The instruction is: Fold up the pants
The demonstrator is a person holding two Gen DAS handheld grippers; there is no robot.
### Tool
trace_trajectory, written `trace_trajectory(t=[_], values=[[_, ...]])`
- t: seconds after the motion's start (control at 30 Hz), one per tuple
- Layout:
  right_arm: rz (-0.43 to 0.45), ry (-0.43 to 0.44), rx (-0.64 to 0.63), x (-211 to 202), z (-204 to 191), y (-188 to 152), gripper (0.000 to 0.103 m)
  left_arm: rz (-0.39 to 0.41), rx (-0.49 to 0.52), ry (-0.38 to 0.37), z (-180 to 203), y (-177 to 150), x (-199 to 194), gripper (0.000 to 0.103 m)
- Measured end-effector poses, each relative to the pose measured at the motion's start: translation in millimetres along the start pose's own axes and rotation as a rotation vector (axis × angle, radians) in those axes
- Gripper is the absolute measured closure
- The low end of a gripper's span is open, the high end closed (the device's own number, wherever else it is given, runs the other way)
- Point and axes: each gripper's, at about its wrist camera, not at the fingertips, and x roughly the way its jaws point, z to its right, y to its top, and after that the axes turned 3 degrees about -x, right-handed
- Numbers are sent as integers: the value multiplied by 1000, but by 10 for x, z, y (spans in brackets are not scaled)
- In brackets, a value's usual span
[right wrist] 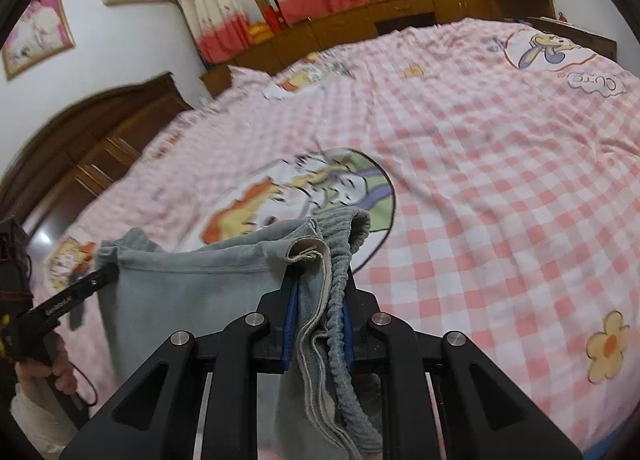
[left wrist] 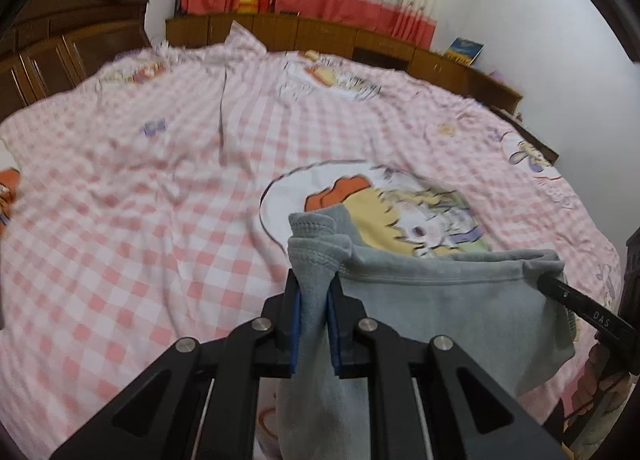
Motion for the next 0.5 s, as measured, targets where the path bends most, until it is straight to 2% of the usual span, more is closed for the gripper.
trace_trajectory(t=[0.1,0.23,0.3,0.37,0.5], values=[[-39,-23,7,224,89,5,84,-42,7,20,-31,-31,304,91],[-84,-43,-7,430,195,-59,81,-69,8,40,-64,-97,518,88],[-94,-59,-22,487,221,-90,76,-76,2,54,-98,-149,584,81],[-106,-77,-25,544,254,-101,64,-83,-6,64,-133,-170,621,75],[-132,-66,-20,537,286,-65,64,-86,-14,69,-155,-147,570,68]])
